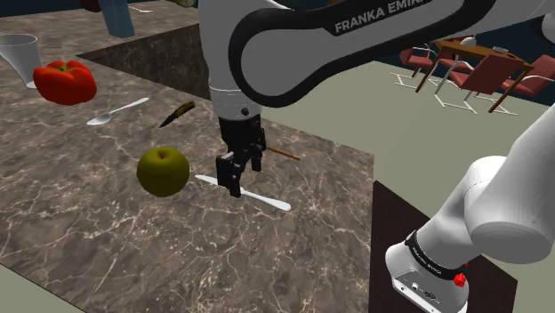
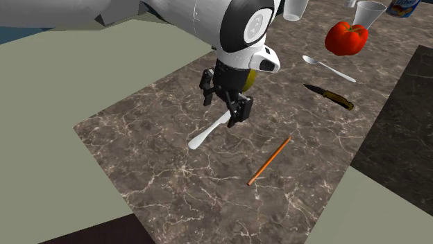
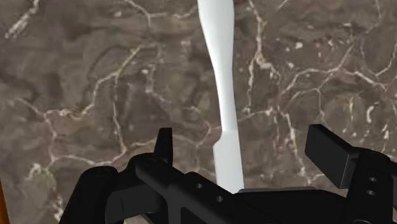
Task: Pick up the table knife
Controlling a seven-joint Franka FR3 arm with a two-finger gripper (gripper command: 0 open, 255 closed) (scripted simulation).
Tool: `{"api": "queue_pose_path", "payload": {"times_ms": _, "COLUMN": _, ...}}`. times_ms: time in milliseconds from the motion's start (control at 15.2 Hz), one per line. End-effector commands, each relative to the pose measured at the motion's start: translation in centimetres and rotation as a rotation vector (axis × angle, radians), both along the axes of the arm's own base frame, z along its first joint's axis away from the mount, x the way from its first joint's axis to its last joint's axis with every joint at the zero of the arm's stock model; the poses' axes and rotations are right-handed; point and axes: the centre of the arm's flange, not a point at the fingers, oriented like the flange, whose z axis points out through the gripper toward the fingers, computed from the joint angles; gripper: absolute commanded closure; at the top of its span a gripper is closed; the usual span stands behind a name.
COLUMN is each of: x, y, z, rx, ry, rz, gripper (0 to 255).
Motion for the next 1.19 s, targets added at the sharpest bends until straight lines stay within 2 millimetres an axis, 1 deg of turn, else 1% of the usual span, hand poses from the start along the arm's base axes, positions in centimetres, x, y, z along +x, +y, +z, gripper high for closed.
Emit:
{"api": "queue_pose_path", "payload": {"times_ms": 0, "x": 0.1, "y": 0.1, "z": -1.0, "rx": 0.000, "ry": 0.000, "rz": 0.001, "gripper": 0}}
{"api": "queue_pose_path", "payload": {"times_ms": 132, "x": 0.1, "y": 0.1, "z": -2.0, "rx": 0.000, "ry": 0.000, "rz": 0.001, "gripper": 0}}
{"api": "queue_pose_path", "payload": {"times_ms": 198, "x": 0.1, "y": 0.1, "z": -2.9, "rx": 0.000, "ry": 0.000, "rz": 0.001, "gripper": 0}}
{"api": "queue_pose_path", "payload": {"times_ms": 330, "x": 0.1, "y": 0.1, "z": -2.9, "rx": 0.000, "ry": 0.000, "rz": 0.001, "gripper": 0}}
{"api": "queue_pose_path", "payload": {"times_ms": 396, "x": 0.1, "y": 0.1, "z": -2.9, "rx": 0.000, "ry": 0.000, "rz": 0.001, "gripper": 255}}
{"api": "queue_pose_path", "payload": {"times_ms": 924, "x": -0.2, "y": 0.0, "z": -2.8, "rx": 0.000, "ry": 0.001, "rz": 0.001, "gripper": 255}}
{"api": "queue_pose_path", "payload": {"times_ms": 990, "x": 0.1, "y": 0.1, "z": -2.9, "rx": 0.000, "ry": 0.000, "rz": 0.001, "gripper": 255}}
{"api": "queue_pose_path", "payload": {"times_ms": 1122, "x": 0.1, "y": 0.1, "z": -1.8, "rx": 0.000, "ry": 0.000, "rz": 0.001, "gripper": 255}}
